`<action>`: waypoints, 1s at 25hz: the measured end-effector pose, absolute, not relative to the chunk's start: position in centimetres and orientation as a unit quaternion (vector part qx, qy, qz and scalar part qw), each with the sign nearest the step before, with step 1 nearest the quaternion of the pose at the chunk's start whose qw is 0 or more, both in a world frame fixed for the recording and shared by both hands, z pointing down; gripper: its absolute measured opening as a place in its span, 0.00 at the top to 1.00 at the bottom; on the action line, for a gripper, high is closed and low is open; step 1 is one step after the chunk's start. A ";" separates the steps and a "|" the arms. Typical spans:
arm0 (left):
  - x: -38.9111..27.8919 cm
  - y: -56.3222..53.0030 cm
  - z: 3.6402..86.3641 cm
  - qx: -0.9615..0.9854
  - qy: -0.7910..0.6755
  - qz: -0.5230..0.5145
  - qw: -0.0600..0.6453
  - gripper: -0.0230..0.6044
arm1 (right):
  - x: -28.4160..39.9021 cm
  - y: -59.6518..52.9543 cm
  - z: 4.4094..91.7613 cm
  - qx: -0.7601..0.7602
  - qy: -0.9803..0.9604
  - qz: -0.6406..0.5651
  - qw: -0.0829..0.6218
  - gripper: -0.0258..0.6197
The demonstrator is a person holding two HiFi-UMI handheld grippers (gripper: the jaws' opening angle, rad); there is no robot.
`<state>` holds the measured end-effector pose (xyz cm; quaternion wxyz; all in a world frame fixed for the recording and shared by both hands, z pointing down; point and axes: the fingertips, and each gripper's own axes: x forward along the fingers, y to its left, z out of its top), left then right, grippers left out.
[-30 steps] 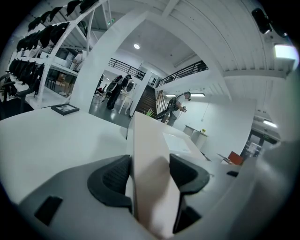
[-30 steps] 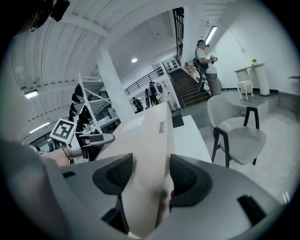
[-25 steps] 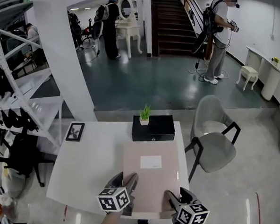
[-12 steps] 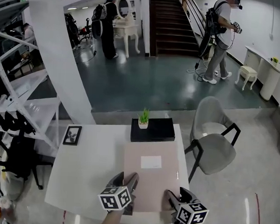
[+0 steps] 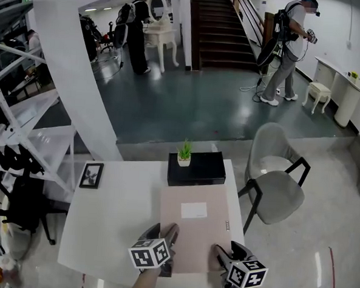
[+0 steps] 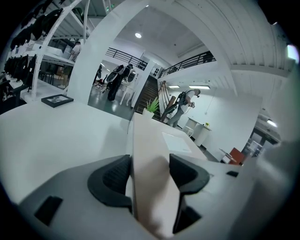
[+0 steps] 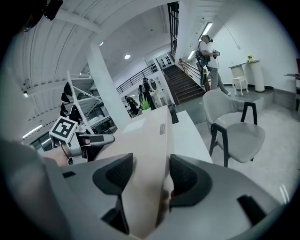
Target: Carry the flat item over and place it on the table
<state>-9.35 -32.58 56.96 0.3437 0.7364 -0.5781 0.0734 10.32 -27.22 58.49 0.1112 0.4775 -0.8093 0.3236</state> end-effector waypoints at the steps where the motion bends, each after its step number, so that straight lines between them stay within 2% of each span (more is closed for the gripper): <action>1: -9.4 -32.6 57.1 0.736 -0.578 0.074 0.345 0.54 | 10.3 -27.3 58.5 0.478 -0.809 0.324 0.112 0.58; 25: -9.3 -33.2 59.7 0.719 -0.575 0.114 0.374 0.54 | 10.3 -27.5 60.9 0.476 -0.792 0.358 0.131 0.58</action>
